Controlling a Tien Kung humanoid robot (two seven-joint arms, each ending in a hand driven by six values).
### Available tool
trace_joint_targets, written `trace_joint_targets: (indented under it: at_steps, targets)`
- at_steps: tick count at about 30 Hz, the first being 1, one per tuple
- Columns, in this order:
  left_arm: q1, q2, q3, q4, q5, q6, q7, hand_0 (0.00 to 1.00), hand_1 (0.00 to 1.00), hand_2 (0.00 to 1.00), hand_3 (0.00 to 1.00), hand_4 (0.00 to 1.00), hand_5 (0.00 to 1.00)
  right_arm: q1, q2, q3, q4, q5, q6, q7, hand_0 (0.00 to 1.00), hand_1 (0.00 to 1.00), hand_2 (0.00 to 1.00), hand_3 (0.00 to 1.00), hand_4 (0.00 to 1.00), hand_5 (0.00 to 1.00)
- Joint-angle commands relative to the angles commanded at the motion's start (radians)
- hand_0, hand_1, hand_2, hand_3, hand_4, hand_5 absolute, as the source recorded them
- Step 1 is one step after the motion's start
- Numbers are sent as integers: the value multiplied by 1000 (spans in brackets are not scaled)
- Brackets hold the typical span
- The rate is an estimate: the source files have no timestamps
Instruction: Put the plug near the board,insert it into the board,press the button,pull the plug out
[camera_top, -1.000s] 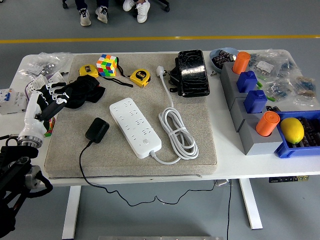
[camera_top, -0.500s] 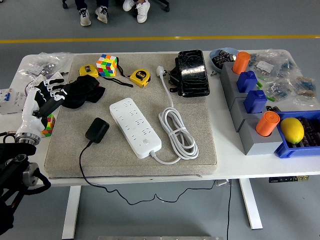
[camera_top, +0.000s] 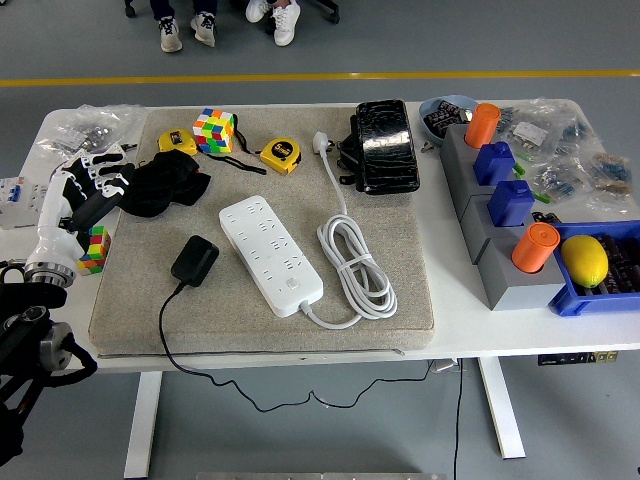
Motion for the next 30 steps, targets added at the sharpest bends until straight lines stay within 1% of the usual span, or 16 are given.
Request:
trace_joint_targets:
  at_steps: [12,30]
  targets:
    - [-4,13,15,-13,-1,-4,6,378,465,529,557,776,253,1,-6,-18,1,5,1,-3,479,590,540,509,851,377]
    - [-8,22,34,-16,-4,-5,9,381,465,529,558,776,258,4,-10,-43,1,17,3,-7,480,592,540,510,853,381]
